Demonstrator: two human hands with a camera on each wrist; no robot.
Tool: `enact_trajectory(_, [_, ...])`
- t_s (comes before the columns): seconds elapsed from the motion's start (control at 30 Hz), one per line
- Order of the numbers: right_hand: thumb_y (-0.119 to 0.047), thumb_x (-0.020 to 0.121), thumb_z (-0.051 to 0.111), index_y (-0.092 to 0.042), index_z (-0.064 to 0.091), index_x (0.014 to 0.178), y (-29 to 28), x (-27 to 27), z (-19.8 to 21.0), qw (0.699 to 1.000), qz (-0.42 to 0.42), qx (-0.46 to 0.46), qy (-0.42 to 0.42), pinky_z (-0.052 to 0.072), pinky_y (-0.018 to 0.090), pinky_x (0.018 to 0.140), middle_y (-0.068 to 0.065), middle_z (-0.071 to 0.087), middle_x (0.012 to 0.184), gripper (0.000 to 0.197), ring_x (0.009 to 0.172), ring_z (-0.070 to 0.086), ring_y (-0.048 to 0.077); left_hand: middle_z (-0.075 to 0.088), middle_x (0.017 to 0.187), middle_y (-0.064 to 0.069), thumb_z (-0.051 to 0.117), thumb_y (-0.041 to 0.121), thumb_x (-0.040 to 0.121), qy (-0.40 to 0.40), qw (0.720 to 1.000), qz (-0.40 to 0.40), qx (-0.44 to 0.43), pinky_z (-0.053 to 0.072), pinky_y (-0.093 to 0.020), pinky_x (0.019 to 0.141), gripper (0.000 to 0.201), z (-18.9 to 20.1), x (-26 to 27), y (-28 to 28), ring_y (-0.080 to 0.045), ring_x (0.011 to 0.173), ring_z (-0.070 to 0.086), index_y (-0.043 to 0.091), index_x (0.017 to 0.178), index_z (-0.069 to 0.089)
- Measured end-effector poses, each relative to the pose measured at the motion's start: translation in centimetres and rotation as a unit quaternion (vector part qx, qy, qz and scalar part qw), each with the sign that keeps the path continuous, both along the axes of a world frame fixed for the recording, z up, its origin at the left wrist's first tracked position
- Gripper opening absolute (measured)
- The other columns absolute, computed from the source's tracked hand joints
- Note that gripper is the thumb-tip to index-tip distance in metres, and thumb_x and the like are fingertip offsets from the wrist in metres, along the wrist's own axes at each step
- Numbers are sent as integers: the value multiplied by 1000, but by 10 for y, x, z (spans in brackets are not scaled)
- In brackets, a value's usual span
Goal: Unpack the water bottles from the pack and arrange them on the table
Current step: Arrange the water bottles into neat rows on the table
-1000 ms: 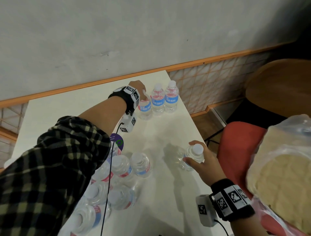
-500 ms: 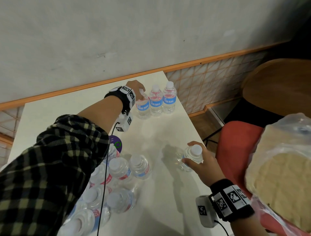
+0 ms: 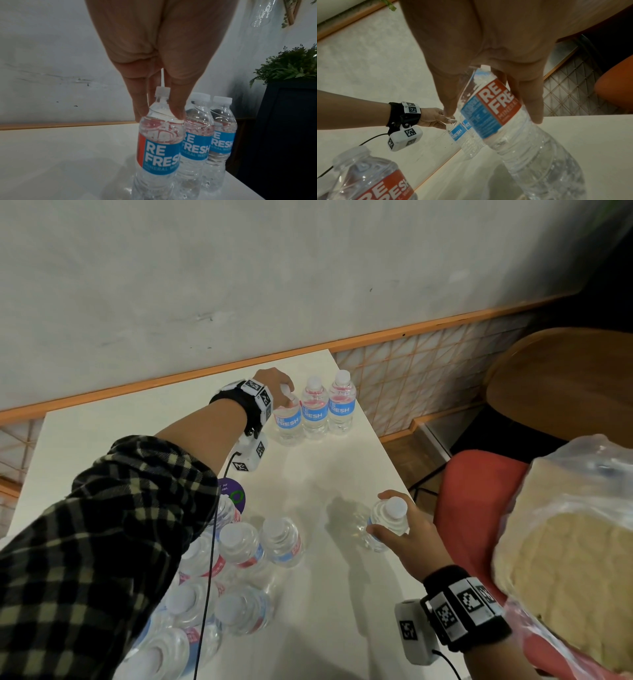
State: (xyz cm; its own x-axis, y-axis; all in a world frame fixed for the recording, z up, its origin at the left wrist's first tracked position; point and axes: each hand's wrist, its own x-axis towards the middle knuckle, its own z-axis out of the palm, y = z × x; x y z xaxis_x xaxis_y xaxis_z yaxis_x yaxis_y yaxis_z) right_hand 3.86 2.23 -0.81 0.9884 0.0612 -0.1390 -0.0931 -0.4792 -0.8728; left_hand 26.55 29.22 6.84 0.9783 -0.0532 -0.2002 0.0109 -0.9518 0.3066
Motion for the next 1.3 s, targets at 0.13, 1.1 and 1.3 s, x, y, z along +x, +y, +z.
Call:
enact_trajectory(0.13, [-23,75,75,-43,50,104,0,2,0,1000,4,2,2,41,16,81,-17,59,108,44,103,53,0,48,140,-10,64,27,87,11,999,-10,40,37,-36,103,51,-2,-2,2,-29,128,45,13,134,50])
enact_trajectory(1.1, [-32,79,73,-22,61,86,32,12,29,973,173,-137,65,39,12,60,-6,60,77,17,69,56,8,59,61,11,70,27,82,114,960,-251,55,51,-25,64,25,23,-119,-68,-13,64,65,15,104,66])
enact_trajectory(1.3, [-33,77,76,-20,50,126,85,11,28,968,239,-74,28,45,25,90,0,51,124,57,106,54,16,58,45,6,67,32,84,111,978,-162,72,52,-25,63,30,19,-112,-30,-11,50,61,4,93,61])
